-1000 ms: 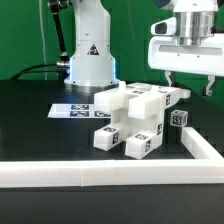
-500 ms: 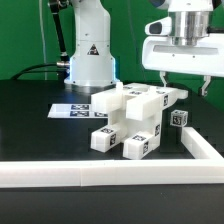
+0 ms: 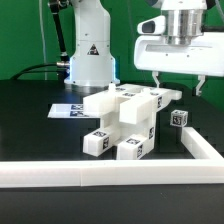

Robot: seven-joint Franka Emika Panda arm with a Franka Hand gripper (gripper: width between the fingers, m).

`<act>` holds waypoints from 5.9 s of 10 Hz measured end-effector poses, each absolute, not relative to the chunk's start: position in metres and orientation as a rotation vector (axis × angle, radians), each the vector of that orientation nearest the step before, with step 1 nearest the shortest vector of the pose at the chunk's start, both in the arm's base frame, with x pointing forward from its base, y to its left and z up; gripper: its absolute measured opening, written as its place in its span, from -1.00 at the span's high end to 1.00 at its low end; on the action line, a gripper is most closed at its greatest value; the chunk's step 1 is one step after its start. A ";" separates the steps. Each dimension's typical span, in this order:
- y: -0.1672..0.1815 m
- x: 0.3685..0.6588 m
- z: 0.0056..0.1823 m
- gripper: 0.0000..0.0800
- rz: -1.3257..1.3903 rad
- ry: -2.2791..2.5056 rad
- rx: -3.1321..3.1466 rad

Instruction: Assemble chair

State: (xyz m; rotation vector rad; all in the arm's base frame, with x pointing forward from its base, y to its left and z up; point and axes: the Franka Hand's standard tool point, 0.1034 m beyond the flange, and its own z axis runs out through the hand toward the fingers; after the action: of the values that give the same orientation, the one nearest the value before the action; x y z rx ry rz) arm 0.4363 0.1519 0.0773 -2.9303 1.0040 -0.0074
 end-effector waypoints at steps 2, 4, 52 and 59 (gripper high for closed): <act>0.151 0.437 0.077 -0.62 -0.009 0.984 -2.937; 0.151 0.437 0.077 -0.62 -0.009 0.984 -2.937; 0.155 0.431 0.115 0.32 0.080 0.727 -2.984; 0.098 0.479 0.133 0.32 0.069 0.360 -3.038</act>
Offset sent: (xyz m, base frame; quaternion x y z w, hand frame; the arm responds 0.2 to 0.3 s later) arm 0.0000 0.0000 0.0000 0.0000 0.0000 0.0000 1.0000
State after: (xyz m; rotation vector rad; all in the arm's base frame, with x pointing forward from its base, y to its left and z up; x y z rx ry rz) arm 0.4788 0.0976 0.1331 -3.0385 0.3601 0.0694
